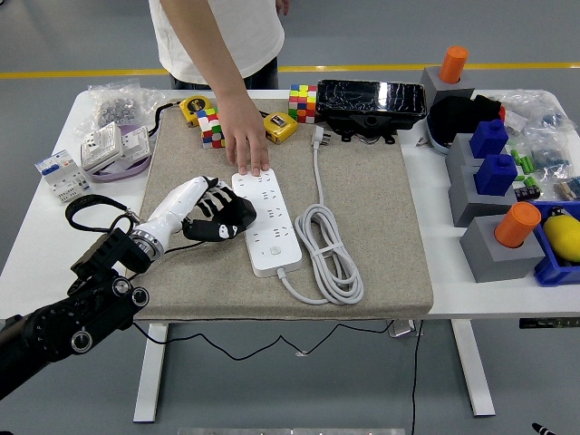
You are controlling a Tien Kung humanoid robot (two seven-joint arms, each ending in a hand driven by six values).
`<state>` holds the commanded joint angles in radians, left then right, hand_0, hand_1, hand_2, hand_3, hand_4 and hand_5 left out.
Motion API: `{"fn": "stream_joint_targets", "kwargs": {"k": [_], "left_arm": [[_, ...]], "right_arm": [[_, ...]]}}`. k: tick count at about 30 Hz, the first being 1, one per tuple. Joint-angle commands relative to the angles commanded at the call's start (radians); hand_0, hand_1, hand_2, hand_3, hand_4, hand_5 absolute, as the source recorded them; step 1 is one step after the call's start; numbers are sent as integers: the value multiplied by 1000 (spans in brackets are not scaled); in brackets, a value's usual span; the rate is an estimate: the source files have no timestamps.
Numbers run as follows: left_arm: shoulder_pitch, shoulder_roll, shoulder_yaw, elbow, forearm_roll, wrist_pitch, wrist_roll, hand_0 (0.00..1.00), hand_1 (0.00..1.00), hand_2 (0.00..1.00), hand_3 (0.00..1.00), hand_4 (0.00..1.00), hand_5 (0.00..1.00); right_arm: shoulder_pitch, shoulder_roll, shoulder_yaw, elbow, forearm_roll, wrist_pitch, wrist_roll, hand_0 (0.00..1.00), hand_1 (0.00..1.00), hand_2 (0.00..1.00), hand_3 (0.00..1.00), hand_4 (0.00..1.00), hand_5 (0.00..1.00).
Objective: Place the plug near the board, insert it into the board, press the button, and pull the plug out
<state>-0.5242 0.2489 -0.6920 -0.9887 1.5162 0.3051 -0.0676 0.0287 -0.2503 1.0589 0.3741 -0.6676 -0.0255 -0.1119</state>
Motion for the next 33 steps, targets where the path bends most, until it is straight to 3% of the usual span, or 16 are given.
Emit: {"fn": "stream_joint_targets", "kwargs": {"k": [10,30,31,33], "left_arm": [[-1,0,-1,9,22,5,13,374,340,414,522,574,2],[-4,8,0,11,29,-33,16,380,342,414,523,573,2],[-4,8,0,11,30,-37,18,473,501,522,554,805,59],[-4,8,-1,13,33,-42,19,473,501,522,554,805,59]], "right_arm": [[1,0,-3,1,1,1,0,544,645,665,565,910,430],[2,-3,-9,1,3,0,-1,544,645,665,566,909,428],[2,-3,-10,1,3,0,-1,544,646,665,566,909,429],[1,-3,-11,1,3,0,-1,544,646,665,566,909,429]]}}
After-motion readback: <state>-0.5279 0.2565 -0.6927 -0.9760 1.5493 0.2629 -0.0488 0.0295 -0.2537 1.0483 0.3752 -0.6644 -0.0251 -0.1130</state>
